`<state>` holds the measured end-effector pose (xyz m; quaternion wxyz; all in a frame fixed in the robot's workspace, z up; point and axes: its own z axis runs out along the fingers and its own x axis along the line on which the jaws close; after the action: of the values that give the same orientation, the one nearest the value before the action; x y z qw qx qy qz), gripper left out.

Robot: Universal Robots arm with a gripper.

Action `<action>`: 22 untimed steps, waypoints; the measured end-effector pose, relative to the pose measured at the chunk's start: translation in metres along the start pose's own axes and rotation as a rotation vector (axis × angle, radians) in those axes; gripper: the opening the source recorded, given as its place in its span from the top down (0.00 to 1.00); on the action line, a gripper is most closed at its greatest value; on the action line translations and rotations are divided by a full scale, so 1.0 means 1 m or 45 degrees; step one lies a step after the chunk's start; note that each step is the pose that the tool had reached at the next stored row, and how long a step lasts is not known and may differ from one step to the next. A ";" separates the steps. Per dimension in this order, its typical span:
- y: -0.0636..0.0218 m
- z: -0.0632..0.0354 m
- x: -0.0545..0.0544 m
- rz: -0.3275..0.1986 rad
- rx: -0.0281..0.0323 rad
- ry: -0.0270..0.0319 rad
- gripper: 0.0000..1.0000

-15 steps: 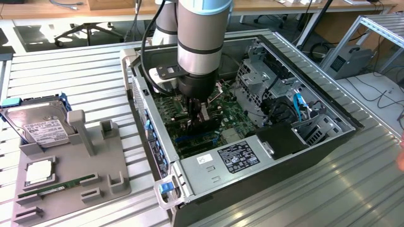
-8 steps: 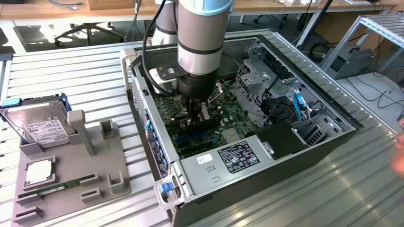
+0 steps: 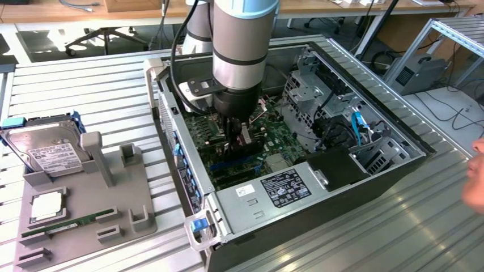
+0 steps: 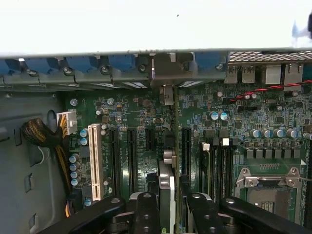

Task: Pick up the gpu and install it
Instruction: 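Insert the gpu into the slot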

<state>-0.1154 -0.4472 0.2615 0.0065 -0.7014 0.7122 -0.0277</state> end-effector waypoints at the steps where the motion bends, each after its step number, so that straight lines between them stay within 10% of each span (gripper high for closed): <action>1: 0.0000 0.0002 0.000 0.000 0.0000 0.0001 0.73; 22: 0.0002 0.0043 0.000 -0.003 0.0003 -0.0013 0.73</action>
<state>-0.1154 -0.4471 0.2572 0.0069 -0.7022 0.7114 -0.0275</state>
